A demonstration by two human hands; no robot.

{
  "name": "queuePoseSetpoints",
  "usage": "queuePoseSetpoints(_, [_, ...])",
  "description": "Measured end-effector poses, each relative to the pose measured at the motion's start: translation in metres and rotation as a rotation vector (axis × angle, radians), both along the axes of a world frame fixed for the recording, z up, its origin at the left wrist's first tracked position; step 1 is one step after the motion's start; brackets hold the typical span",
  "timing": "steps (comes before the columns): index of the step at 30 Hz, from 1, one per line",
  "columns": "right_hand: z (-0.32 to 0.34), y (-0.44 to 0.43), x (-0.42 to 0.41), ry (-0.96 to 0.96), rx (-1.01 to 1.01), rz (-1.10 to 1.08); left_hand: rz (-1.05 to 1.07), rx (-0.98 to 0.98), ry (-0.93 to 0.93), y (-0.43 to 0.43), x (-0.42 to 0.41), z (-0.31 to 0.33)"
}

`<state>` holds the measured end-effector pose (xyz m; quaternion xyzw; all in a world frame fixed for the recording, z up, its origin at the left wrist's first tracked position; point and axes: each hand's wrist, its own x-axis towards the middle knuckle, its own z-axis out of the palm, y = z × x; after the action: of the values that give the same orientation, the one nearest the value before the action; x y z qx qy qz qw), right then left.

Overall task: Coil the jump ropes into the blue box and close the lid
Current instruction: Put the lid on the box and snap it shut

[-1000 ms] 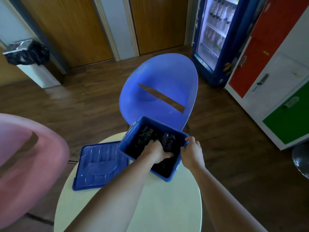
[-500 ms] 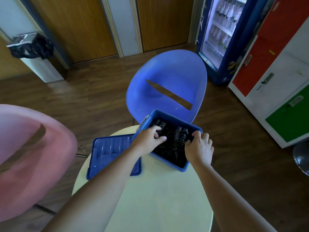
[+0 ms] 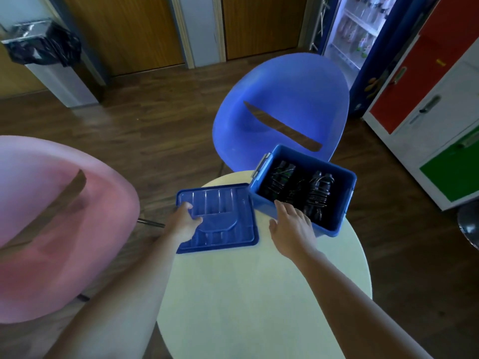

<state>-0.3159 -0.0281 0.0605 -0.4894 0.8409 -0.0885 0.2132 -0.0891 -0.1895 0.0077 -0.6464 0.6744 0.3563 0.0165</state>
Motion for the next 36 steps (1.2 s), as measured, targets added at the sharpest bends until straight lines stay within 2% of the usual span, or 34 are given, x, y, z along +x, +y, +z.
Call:
queuePoseSetpoints(6, [-0.019,0.003,0.006,0.204,-0.058,0.011,0.072,-0.061,-0.116,-0.012,0.036,-0.040])
queuePoseSetpoints(14, [-0.025,0.006,0.011,0.183,-0.107,0.012,0.152,0.058,-0.122,-0.046,0.039,-0.068])
queuePoseSetpoints(19, [-0.031,0.010,0.010,0.145,-0.121,0.006,0.261,0.040,0.003,-0.052,0.043,-0.076])
queuePoseSetpoints(28, [-0.021,0.008,0.009,0.074,-0.115,0.000,0.401,0.038,0.426,-0.031,0.021,0.014])
queuePoseSetpoints(32, [-0.009,0.012,0.008,0.033,-0.079,0.004,0.266,-0.040,0.486,-0.026,0.009,0.062])
queuePoseSetpoints(36, [0.001,0.024,0.011,-0.017,-0.058,0.014,0.132,-0.028,0.561,-0.011,-0.022,0.114])
